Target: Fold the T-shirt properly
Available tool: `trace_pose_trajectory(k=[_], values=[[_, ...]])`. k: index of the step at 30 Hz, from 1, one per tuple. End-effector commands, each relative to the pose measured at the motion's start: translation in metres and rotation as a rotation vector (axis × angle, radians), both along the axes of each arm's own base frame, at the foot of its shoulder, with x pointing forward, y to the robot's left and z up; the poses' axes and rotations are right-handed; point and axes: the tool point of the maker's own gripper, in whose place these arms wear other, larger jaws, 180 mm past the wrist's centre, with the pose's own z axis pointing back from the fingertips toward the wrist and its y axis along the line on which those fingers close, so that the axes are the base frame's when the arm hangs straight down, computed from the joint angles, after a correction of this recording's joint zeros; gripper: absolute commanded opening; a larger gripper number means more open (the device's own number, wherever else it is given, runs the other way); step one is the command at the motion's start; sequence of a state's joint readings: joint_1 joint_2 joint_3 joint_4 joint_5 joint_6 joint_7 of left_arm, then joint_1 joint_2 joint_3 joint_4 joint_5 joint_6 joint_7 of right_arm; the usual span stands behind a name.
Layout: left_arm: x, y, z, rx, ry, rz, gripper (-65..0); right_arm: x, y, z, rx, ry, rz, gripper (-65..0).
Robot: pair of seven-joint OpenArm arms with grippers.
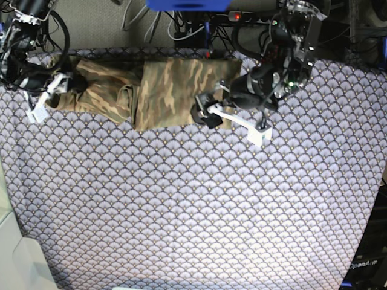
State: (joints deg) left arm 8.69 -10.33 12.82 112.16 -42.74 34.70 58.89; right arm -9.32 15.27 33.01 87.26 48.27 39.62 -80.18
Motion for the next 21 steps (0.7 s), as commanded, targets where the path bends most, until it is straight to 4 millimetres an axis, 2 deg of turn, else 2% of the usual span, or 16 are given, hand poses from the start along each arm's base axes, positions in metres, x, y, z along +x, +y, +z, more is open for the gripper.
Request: trace_pose_trajectory(k=[1, 21], values=[[0.0053, -0.0022, 0.0088, -0.018, -0.026, 0.000, -12.2, 0.0041, -0.0020, 0.0075, -0.008, -0.028, 0.016, -19.1], [0.0053, -0.0022, 0.0088, -0.018, -0.026, 0.000, -12.2, 0.0031, -0.0008, 0.0048, -0.005, -0.019, 0.017, -19.5]])
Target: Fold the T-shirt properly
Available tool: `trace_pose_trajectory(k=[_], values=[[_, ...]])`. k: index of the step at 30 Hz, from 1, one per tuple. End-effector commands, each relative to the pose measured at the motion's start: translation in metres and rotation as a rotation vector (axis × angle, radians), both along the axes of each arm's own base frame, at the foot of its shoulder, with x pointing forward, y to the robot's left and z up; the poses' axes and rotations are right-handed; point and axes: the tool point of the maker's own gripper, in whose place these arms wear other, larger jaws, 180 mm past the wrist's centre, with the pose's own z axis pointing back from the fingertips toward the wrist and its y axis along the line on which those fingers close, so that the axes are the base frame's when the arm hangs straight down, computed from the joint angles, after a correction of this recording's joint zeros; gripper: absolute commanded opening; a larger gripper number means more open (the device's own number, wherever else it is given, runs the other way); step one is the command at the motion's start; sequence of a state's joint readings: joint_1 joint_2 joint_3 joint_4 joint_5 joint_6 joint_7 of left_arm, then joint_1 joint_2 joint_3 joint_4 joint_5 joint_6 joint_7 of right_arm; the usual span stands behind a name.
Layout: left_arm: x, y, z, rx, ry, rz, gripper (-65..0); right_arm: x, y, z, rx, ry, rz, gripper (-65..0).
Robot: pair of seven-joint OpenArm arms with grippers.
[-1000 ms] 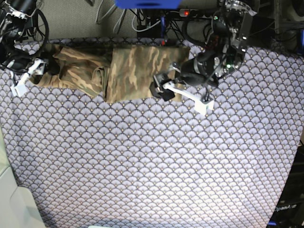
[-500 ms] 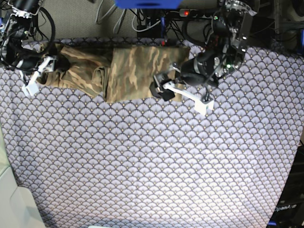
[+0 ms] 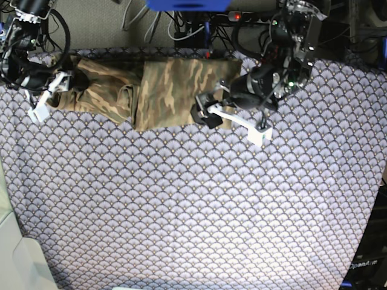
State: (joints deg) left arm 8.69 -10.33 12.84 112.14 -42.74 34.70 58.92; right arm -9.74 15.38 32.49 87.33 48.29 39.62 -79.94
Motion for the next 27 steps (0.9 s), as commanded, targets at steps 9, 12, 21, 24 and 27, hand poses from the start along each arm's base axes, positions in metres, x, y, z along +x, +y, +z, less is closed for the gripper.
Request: trace_pose_trajectory(k=[9, 12, 21, 24, 27], values=[[0.005, -0.002, 0.009, -0.018, -0.027, 0.001, -12.2, -0.003, 0.005, -0.010, 0.046, 0.025, -0.014, -20.1], [0.005, -0.002, 0.009, -0.018, -0.026, 0.001, -12.2, -0.007, 0.005, -0.017, 0.067, 0.050, -0.028, -25.4], [0.005, -0.002, 0.009, -0.018, -0.026, 0.001, -12.2, -0.003, 0.005, -0.015, 0.068, 0.042, -0.028, -51.6], [0.005, -0.002, 0.009, -0.018, -0.026, 0.001, -12.2, -0.002, 0.005, -0.015, 0.068, 0.038, -0.028, -55.0], [0.006, -0.002, 0.009, -0.018, -0.028, 0.001, -12.2, 0.004, 0.004, -0.006, 0.048, 0.005, -0.015, -55.5]])
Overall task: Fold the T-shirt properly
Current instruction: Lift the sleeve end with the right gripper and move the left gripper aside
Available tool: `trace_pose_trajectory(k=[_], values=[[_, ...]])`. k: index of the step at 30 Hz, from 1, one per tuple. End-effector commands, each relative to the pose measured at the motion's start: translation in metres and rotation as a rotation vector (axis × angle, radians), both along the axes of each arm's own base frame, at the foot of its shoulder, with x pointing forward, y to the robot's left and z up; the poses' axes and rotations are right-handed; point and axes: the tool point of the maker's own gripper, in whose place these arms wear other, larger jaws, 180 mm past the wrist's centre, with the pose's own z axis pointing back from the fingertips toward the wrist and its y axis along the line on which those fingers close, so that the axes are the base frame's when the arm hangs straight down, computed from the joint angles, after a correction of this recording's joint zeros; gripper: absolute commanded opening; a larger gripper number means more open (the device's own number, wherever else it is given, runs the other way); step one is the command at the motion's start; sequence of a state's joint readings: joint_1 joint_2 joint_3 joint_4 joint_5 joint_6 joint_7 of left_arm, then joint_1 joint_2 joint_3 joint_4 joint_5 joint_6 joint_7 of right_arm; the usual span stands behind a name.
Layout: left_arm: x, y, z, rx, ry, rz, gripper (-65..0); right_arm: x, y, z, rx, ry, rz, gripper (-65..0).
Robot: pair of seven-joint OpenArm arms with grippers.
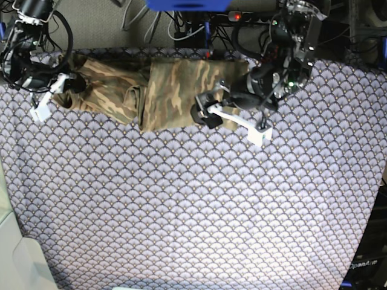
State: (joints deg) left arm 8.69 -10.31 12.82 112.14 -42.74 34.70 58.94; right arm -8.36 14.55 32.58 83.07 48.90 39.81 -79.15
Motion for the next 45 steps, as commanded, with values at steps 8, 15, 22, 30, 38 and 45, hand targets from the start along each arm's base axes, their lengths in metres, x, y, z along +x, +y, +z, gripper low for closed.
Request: trace_pose_trajectory(k=[8, 15, 22, 30, 38, 45], values=[[0.008, -0.003, 0.012, -0.020, -0.034, -0.004, -12.3, 0.027, 0.000, 0.051, -0.118, -0.170, 0.072, -55.7], [0.005, -0.003, 0.009, -0.021, -0.021, -0.005, -12.7, 0.041, 0.013, 0.080, -0.152, -0.282, 0.096, -55.7], [0.006, -0.001, 0.012, -0.017, -0.032, -0.001, -45.3, 0.040, 0.016, 0.080, -0.151, -0.285, 0.096, -55.7], [-0.009, 0.060, -0.007, 0.025, 0.037, 0.185, -65.0, 0.041, 0.016, 0.081, -0.152, -0.289, 0.096, -55.7], [-0.048, 0.131, -0.030, 0.135, 0.129, 0.350, -65.0, 0.042, 0.016, 0.082, -0.152, -0.291, 0.096, -55.7], [-0.027, 0.112, -0.043, 0.090, 0.154, 0.337, -65.0, 0.043, 0.020, 0.083, -0.147, -0.297, 0.102, -55.6]])
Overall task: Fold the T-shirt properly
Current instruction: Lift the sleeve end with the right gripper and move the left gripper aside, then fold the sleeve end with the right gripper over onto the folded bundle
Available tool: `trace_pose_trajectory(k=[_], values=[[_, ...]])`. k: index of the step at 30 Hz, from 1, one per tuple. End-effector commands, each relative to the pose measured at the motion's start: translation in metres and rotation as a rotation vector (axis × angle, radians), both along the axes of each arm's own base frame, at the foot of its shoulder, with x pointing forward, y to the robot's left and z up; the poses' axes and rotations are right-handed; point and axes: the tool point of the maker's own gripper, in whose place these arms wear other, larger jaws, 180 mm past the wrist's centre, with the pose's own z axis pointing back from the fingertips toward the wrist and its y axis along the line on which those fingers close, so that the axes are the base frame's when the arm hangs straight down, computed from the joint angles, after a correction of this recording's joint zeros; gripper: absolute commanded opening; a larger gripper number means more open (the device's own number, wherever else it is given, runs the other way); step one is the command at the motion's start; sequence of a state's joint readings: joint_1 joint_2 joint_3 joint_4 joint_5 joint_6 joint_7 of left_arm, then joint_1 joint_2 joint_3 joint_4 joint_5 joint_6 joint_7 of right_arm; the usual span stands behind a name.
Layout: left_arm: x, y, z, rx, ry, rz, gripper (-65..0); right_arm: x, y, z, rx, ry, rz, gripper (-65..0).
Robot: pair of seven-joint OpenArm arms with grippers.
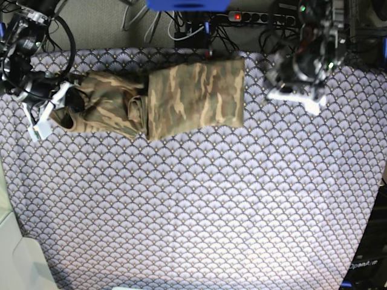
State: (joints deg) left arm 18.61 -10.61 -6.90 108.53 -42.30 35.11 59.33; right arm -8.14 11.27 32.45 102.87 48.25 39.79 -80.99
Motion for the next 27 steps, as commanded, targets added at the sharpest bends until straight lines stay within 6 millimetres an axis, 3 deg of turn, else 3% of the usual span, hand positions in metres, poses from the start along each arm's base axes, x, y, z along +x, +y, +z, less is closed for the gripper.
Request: trace_pose_trajectory(k=[1, 5, 11, 17, 27], values=[[0.010, -0.007, 0.005, -0.020, -0.023, -0.010, -65.0, 0.009, 0.002, 0.012, 0.007, -0.056, 0.005, -55.6], [0.027, -0.031, -0.008, -0.067, 0.001, -0.033, -65.0, 0.013, 0.008, 0.029, -0.021, -0.113, 0.024, -55.6], [0.026, -0.052, -0.025, -0.088, 0.055, -0.071, -65.0, 0.015, 0.024, 0.047, -0.027, -0.178, 0.058, -55.5], [0.036, -0.048, -0.021, -0.078, 0.038, -0.074, -65.0, 0.018, 0.056, 0.052, 0.028, -0.200, 0.156, -55.5], [0.037, -0.038, -0.023, -0.047, 0.038, -0.074, -65.0, 0.011, 0.129, 0.049, 0.123, -0.191, 0.348, -55.4]])
